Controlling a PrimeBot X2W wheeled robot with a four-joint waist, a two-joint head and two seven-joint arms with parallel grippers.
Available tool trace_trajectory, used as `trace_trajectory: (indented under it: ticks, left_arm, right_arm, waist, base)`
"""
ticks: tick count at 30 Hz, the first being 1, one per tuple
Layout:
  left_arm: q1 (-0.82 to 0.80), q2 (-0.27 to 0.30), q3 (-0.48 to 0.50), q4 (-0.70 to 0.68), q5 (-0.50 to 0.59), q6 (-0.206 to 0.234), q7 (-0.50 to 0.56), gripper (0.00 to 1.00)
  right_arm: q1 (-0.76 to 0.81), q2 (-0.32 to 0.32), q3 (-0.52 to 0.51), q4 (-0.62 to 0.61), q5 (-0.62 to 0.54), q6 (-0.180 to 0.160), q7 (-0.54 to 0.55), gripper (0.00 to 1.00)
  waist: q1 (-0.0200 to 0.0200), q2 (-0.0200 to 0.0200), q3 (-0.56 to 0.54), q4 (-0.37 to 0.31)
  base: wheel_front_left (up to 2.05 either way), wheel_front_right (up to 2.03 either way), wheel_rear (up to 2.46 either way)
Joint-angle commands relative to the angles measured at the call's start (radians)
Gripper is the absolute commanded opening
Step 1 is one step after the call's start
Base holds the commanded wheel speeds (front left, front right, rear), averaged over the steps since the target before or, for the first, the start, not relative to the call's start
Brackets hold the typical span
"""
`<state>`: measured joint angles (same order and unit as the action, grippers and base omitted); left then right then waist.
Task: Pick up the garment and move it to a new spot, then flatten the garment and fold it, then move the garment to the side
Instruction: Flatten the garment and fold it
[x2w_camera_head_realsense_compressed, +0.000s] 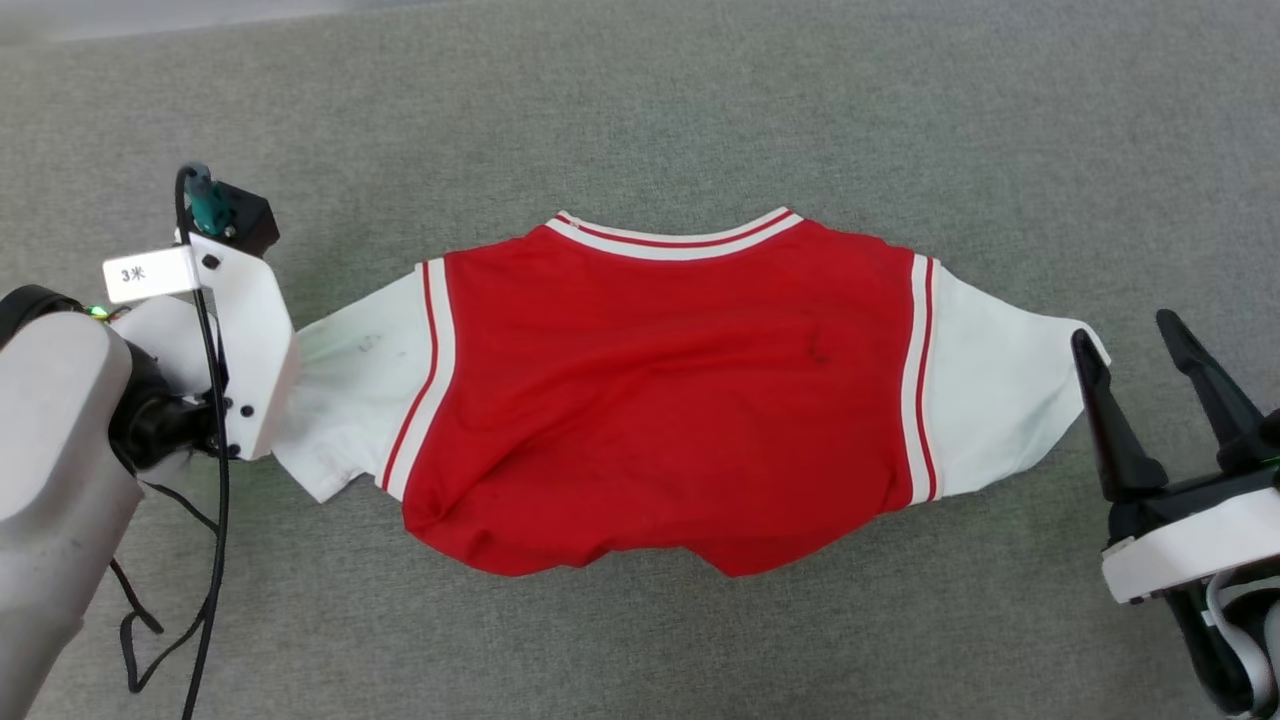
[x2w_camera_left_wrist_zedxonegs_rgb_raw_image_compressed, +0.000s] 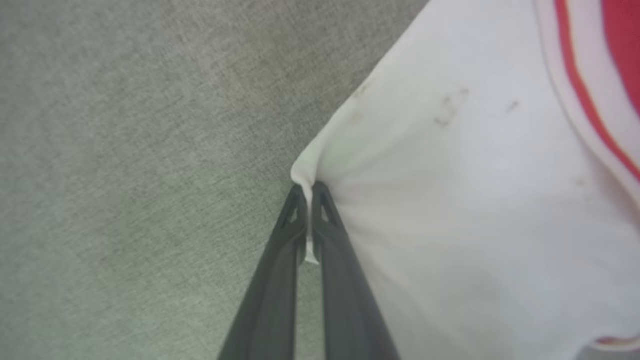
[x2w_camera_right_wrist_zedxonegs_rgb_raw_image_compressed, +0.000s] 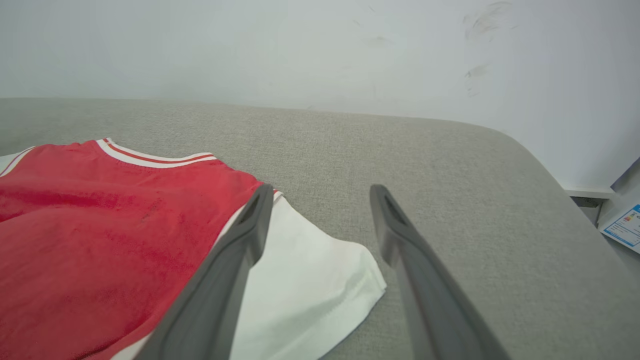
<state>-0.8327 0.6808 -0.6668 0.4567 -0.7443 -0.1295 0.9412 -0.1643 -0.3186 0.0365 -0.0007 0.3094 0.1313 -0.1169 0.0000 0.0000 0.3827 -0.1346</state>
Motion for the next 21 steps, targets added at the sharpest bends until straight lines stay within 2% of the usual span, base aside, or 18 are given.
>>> trace_trajectory:
  ticks: [1,8,13,19,20,21]
  left_arm:
    - [0.042,-0.006,-0.013,0.022,-0.001,0.0,-0.011,0.0]
    - [-0.003,-0.003,0.019,-0.031,0.007,0.0,-0.213,0.0]
    - [0.013,0.024,0.049,-0.074,0.019,0.003,-0.326,0.0]
    - [0.052,0.051,0.072,-0.158,0.04,0.031,-0.42,0.0]
    - [0.066,0.054,0.069,-0.197,0.049,0.043,-0.433,0.0]
    - [0.068,0.051,0.067,-0.21,0.053,0.045,-0.436,0.0]
  right_arm:
    - [-0.01,-0.011,-0.007,0.002,0.004,-0.001,-0.002,1.0]
    - [-0.024,-0.069,-0.046,0.0,0.013,-0.001,0.033,1.0]
    - [-0.049,-0.156,-0.044,-0.002,0.031,-0.001,0.113,1.0]
    - [-0.104,-0.296,0.035,0.004,0.112,-0.001,0.292,1.0]
    - [-0.145,-0.38,0.111,0.009,0.187,-0.001,0.425,1.0]
    - [-0.156,-0.408,0.146,0.012,0.22,-0.001,0.484,1.0]
  waist:
    - [0.0,0.0,-0.014,0.009]
    - [0.0,0.0,-0.074,0.043]
    - [0.0,0.0,-0.102,0.064]
    - [0.0,0.0,-0.112,0.092]
    - [0.0,0.0,-0.105,0.109]
    - [0.0,0.0,-0.101,0.116]
  base:
    - [0.0,0.0,0.0]
    - [0.0,0.0,0.0]
    - [0.0,0.0,0.0]
    - [0.0,0.0,0.0]
    - [0.0,0.0,0.0]
    - [0.0,0.0,0.0]
